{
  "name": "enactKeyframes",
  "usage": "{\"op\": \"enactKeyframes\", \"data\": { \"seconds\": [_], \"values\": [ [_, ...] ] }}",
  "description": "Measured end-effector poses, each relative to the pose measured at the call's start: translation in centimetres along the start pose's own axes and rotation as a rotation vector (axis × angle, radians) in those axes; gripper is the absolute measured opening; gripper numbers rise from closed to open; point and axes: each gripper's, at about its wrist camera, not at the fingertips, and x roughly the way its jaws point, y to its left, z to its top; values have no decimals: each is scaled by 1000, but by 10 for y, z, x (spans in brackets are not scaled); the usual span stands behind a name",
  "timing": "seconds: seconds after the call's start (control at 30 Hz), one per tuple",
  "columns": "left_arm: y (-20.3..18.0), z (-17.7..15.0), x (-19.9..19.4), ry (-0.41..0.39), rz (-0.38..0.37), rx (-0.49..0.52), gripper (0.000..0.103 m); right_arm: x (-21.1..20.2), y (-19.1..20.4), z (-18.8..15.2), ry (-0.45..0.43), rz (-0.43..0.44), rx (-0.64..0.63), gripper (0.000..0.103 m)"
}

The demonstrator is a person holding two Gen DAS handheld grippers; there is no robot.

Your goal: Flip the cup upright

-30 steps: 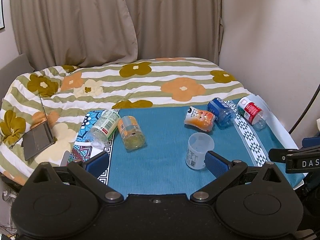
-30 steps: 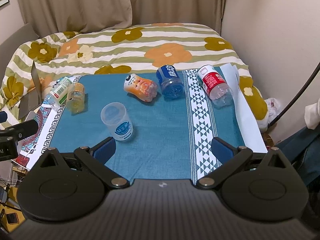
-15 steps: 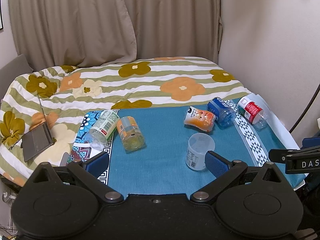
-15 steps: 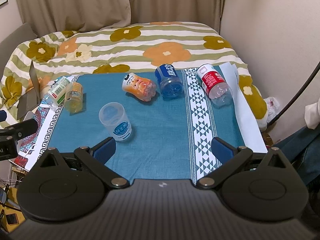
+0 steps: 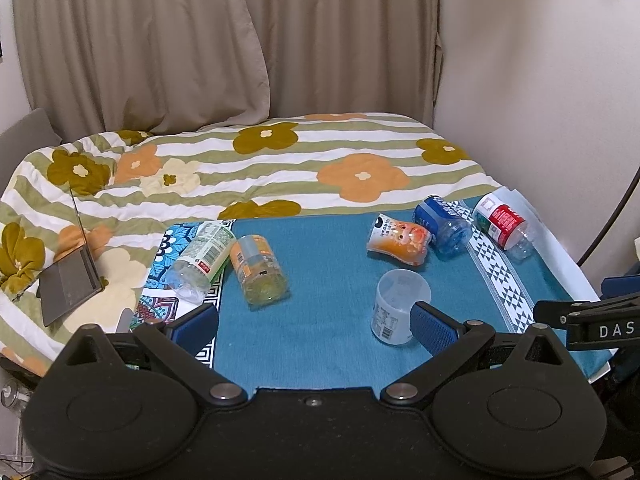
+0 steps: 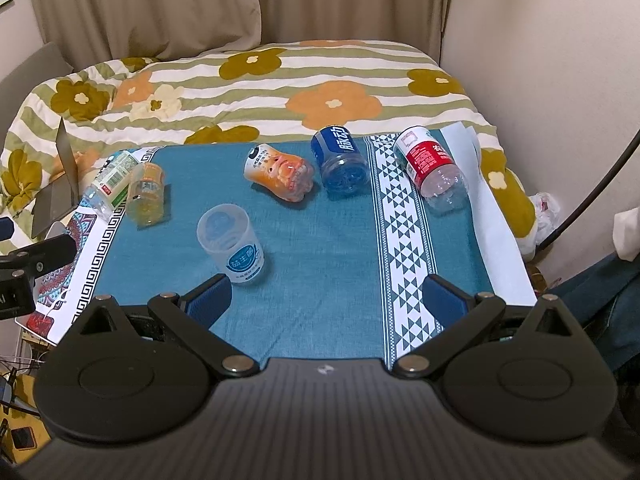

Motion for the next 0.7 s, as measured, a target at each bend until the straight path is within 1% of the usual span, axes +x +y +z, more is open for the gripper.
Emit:
{"op": "enactKeyframes", "data": {
  "seconds": [0.1,0.27,0.53,0.7],
  "values": [
    [1,1,2,-1,-5,1,103,2,1,1,1,0,0,103],
    [2,2,4,-6,20,7,103,2,1,1,1,-1,1,103],
    [4,5,10,-14,36,13,103,6,4,2,7,0,1,103],
    [5,7,12,-26,46,16,103,16,6,4,15,32,-5,103]
  ]
}}
